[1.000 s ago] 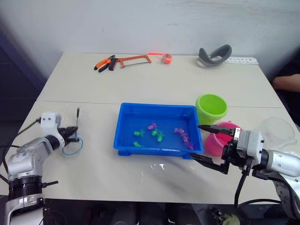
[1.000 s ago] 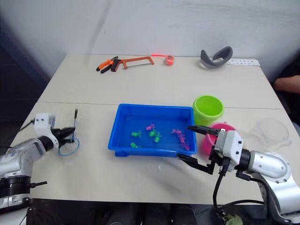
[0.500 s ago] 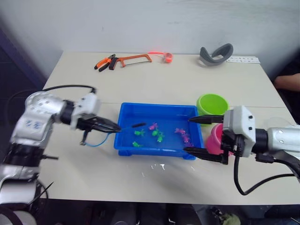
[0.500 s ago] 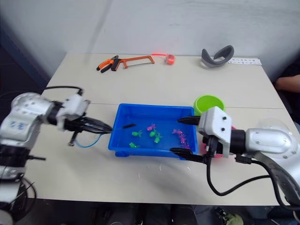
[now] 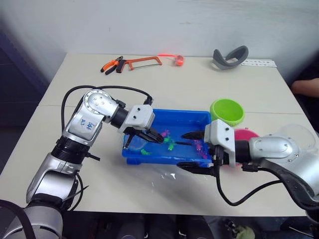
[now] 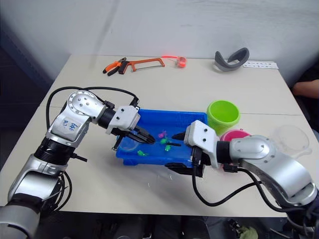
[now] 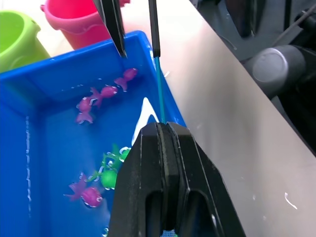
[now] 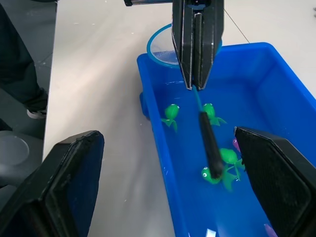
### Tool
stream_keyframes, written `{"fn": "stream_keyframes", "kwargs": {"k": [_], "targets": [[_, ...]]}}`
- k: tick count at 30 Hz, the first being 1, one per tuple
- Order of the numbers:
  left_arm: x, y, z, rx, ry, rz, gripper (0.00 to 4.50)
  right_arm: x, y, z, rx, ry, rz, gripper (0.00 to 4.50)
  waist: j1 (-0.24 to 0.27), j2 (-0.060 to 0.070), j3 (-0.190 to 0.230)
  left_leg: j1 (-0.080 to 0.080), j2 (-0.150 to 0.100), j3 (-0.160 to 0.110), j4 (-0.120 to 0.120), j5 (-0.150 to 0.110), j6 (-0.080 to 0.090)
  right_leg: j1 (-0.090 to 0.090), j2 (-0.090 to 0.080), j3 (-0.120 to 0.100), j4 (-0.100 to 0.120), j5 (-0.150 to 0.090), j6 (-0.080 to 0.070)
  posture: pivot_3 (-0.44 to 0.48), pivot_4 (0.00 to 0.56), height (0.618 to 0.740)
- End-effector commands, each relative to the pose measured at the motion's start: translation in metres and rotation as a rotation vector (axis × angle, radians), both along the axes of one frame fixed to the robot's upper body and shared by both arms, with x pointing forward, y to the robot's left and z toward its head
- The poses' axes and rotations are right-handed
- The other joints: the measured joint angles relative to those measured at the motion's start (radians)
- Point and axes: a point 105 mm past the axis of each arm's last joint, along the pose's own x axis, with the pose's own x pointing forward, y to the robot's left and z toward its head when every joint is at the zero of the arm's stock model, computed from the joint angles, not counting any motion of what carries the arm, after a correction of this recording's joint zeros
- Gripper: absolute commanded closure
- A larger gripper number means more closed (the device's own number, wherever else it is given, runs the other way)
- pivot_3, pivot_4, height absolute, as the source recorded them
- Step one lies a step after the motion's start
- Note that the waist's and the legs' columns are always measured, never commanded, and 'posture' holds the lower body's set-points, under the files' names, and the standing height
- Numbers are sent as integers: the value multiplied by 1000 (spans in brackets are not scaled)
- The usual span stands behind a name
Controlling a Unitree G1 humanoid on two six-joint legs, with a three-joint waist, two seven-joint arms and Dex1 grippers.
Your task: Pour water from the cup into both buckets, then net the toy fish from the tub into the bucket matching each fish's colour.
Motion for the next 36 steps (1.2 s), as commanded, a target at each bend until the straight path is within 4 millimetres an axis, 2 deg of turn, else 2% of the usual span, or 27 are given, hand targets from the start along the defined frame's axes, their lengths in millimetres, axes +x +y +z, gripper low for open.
{"fn": "stream_keyframes", "kwargs": {"k": [1,9,11,12,15,16,17,18,20,25,26,28,30,34,35,36], "targets": [[0,-7,10,-12,-53,4,4491,5,3,6,31,-19,-32,0,0,0,0,0,0,-1,0,0,0,0,0,-1,0,0,0,0,150,740],[-3,-9,4,-10,-50,11,4491,14,2,3,58,16,-85,0,1,0,0,-1,0,-1,0,0,0,0,1,-2,0,0,0,0,150,740],[-3,-11,4,-14,-49,14,4500,17,2,3,63,17,-89,739,0,0,0,-1,0,-1,0,0,0,0,1,-2,0,0,0,0,150,740],[-3,-10,4,-10,-51,14,4500,18,2,3,63,12,-89,936,0,0,0,-1,0,-1,0,0,0,0,1,-2,0,0,0,0,150,740],[-2,-9,3,0,-58,17,4500,22,2,4,66,3,-95,2128,0,0,0,-1,0,-1,0,0,0,0,1,-2,0,0,0,0,150,740],[-2,-9,2,3,-59,21,4500,22,2,5,68,2,-96,2669,0,0,0,-1,0,-1,0,0,0,0,1,-3,0,0,0,0,150,740],[-2,-8,2,6,-58,25,4500,23,2,5,70,1,-95,2853,0,0,0,-1,0,-1,0,0,0,0,2,-3,0,0,0,0,150,740],[-2,-8,2,5,-56,28,4500,23,3,5,72,0,-93,3496,0,0,0,-1,0,-1,0,0,0,0,2,-3,0,0,0,0,150,740],[-1,-7,1,8,-57,33,4500,23,3,5,73,0,-90,4400,1,0,0,-1,0,-1,0,0,0,0,2,-3,0,0,0,0,150,740],[-8,-5,-2,9,-1,11,4500,23,2,5,81,4,-87,4456,0,0,0,-1,0,-1,0,0,0,0,2,-4,0,0,0,0,150,740],[-12,-4,-1,-5,22,-6,3970,23,2,5,83,3,-86,4500,0,0,0,-1,0,-1,0,0,0,0,2,-4,0,0,0,0,150,740],[-14,-2,3,-57,52,-1,3627,22,2,5,85,0,-82,4500,-1,0,0,-1,0,-1,0,0,0,0,2,-4,0,0,0,0,150,740],[-14,1,10,-119,65,5,2763,21,1,5,84,-4,-78,4500,-1,0,0,-1,0,-1,0,0,0,0,2,-3,0,0,0,0,150,740],[-7,16,47,-405,65,34,1030,18,-6,9,79,-21,-74,4500,0,0,0,-1,0,-2,1,0,0,0,1,-2,0,0,0,0,150,740],[-8,23,60,-492,70,27,695,18,-9,11,75,-30,-78,4500,0,0,0,-1,0,-3,1,0,0,0,0,-2,0,0,0,0,150,740],[-6,32,66,-535,87,47,176,17,-12,11,67,-34,-85,4500,0,0,0,-1,0,-3,1,0,0,0,0,-3,0,0,0,0,150,740]]}}
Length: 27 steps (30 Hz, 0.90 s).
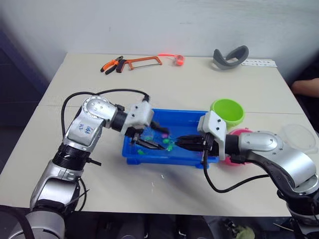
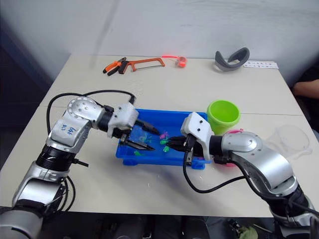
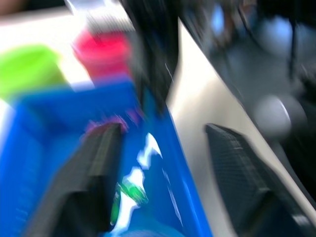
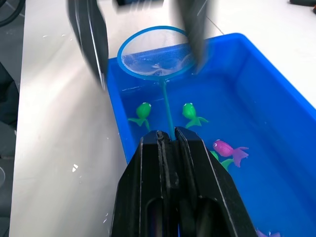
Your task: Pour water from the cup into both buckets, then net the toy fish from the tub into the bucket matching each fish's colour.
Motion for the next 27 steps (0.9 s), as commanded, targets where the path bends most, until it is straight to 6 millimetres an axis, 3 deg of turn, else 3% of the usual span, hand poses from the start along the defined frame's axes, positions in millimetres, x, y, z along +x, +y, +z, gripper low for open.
{"fn": "stream_keyframes", "kwargs": {"k": [1,7,11,15,27], "targets": [[2,29,37,-213,-6,32,48,-5,-12,16,-8,-80,-8,4500,0,0,0,0,0,0,0,0,0,0,0,0,0,0,0,0,150,740],[13,74,22,-200,-16,184,48,-7,-55,25,-136,-115,-104,4500,1,0,0,1,0,1,0,0,0,0,1,-2,0,0,0,0,150,740],[15,88,0,-219,40,263,48,-8,-84,32,-232,-136,-168,4500,2,0,0,1,0,1,0,0,0,0,1,-2,0,0,0,0,150,740],[9,81,-25,-226,102,274,48,-3,-110,41,-355,-194,-200,4500,0,0,0,1,-1,1,0,0,0,1,0,0,0,0,0,0,150,740],[1,51,-33,-250,174,195,48,12,-128,44,-647,-360,-5,4500,-3,0,0,2,0,2,0,0,0,1,-1,0,0,0,0,0,150,740]]}}
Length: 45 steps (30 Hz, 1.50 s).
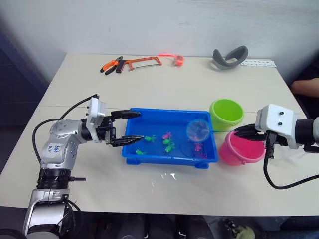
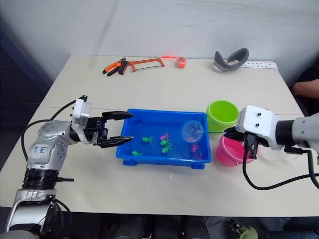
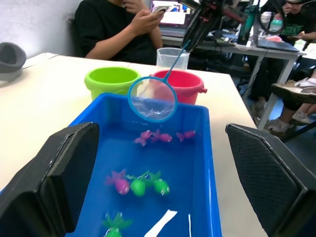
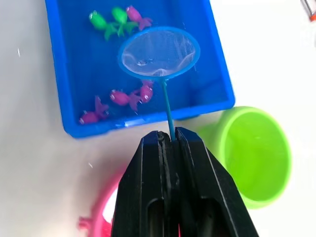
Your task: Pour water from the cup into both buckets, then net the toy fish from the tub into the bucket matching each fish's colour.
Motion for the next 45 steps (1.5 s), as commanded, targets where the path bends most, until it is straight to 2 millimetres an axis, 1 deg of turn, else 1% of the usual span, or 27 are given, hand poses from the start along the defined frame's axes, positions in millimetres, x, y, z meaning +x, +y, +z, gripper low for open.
{"fn": "stream_keyframes", "kwargs": {"k": [1,6,13,17,22,27,31,37,45], "targets": [[-8,-8,6,10,-8,-70,48,4,-3,3,-98,-48,70,4500,1,0,0,0,0,0,0,0,0,0,0,0,0,0,0,0,150,740],[-18,-17,3,52,40,-164,48,6,1,-1,-146,-56,171,4500,1,0,0,0,0,0,0,0,0,0,1,0,0,0,0,0,150,740],[-21,-27,4,84,47,-198,48,14,9,-2,-234,-111,283,4500,2,0,0,0,0,0,0,0,0,0,1,0,0,0,0,0,150,740],[-20,-29,3,98,50,-202,48,20,5,-6,-305,-127,305,4500,2,0,0,0,0,0,0,0,0,0,1,-1,0,0,0,0,150,740],[-15,-30,2,120,29,-182,48,23,2,-14,-343,-112,345,4500,2,0,0,-1,0,0,0,0,0,0,1,-1,0,0,0,0,150,740],[-14,-31,2,120,27,-177,48,28,-4,-17,-385,-118,346,4500,1,1,1,0,0,0,0,0,0,0,1,-1,0,0,0,0,150,740],[-14,-30,-1,137,21,-167,48,36,-7,-17,-445,-173,362,4500,1,1,1,0,0,0,0,0,0,0,1,-1,0,0,0,0,150,740],[-14,-31,-3,143,20,-169,48,37,-8,-20,-497,-140,421,4500,2,2,1,-1,0,0,1,0,0,0,2,-1,0,0,0,0,150,740],[-15,-32,1,106,23,-177,48,34,-7,-19,-566,-99,502,4500,4,2,1,-1,0,-1,1,0,0,0,1,-1,0,0,0,0,150,740]]}}
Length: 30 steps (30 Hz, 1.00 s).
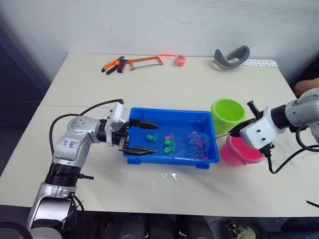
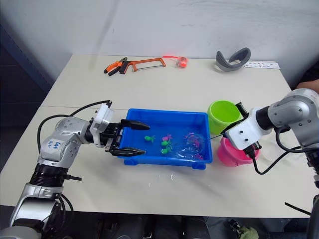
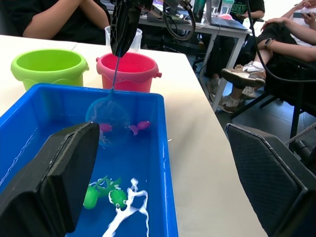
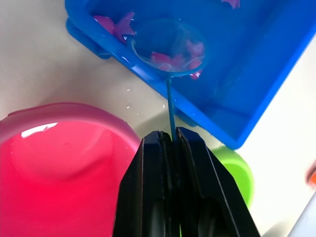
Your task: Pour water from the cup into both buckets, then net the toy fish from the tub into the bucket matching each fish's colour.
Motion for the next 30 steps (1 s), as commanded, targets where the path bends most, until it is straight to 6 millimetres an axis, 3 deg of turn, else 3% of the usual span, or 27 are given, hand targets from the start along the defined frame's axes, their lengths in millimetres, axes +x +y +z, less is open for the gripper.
{"fn": "stream_keyframes", "kwargs": {"k": [1,8,19,30], "targets": [[0,0,6,-24,-20,-5,48,-2,-5,4,-45,9,12,4500,0,0,0,0,0,0,0,0,0,0,0,0,0,0,0,0,150,740],[0,1,7,-26,-23,1,48,-11,-1,-1,-39,101,7,4500,0,0,0,0,0,0,0,0,0,0,0,0,0,0,0,0,150,740],[0,0,8,-32,-23,-5,48,7,7,1,-55,-29,10,4500,0,0,0,0,0,0,0,0,0,0,0,0,1,0,0,0,150,740],[2,-4,9,-36,-29,-17,48,-11,18,-2,-108,68,99,4500,-1,0,0,0,0,0,0,0,0,0,0,0,1,0,0,0,150,740]]}}
